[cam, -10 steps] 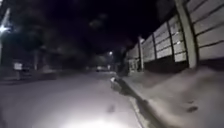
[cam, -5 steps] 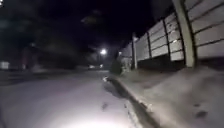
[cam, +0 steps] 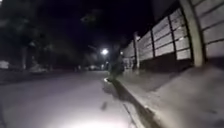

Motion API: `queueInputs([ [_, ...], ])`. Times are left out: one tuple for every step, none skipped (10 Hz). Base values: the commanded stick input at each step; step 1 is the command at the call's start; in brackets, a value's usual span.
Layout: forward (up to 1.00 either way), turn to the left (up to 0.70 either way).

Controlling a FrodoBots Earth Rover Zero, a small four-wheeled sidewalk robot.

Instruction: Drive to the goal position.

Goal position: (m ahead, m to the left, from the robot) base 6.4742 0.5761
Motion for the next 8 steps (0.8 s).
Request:
queueInputs([
  [0.50, 0.05],
  [0.50, 0.05],
  [0.50, 0.05],
  [0.50, 0.05],
  [0.50, 0.05],
  [0.50, 0.05],
  [0.50, 0.05],
  [0.50, 0.05],
])
